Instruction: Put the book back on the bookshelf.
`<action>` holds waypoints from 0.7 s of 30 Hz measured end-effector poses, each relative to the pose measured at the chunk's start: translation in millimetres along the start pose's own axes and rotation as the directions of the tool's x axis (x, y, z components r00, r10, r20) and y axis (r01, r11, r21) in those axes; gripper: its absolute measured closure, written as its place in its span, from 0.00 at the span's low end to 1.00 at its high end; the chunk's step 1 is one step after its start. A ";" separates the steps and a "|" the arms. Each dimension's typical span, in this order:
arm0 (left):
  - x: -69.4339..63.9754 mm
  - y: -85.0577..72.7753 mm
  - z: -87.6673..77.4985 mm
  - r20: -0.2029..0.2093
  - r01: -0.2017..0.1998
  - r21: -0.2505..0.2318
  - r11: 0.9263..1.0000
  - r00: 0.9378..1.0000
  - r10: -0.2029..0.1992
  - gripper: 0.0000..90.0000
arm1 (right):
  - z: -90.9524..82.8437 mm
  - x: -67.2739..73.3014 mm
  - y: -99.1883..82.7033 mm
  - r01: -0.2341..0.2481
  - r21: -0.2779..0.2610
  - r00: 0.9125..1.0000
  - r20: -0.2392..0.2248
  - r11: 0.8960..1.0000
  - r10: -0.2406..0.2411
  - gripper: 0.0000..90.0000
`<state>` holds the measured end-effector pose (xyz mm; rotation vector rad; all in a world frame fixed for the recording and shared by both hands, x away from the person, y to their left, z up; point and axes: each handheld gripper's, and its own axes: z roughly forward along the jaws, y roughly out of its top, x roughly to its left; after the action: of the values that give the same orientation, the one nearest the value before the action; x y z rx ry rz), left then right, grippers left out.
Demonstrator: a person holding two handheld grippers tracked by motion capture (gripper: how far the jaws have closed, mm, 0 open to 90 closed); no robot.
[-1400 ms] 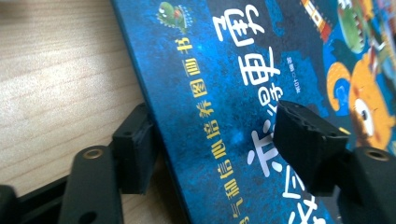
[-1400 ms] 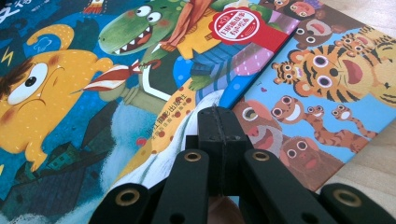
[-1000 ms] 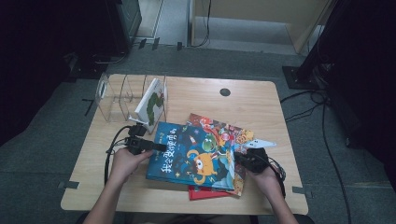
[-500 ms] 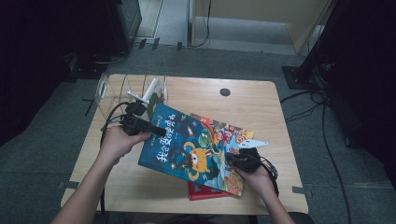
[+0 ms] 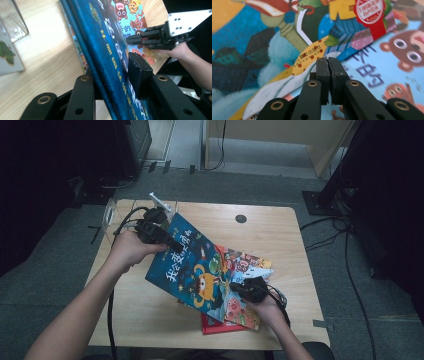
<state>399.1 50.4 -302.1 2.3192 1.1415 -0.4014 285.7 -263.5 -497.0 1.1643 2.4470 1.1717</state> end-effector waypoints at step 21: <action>-21.5 23.6 -35.5 -0.016 -0.022 0.096 0.995 1.000 0.024 0.93 | 9.1 9.9 4.1 0.139 -0.014 0.990 0.018 0.990 -0.138 0.66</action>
<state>406.3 44.7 -255.2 2.4207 1.1250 -0.4367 285.6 -249.5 -498.6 0.9783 2.4570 1.1336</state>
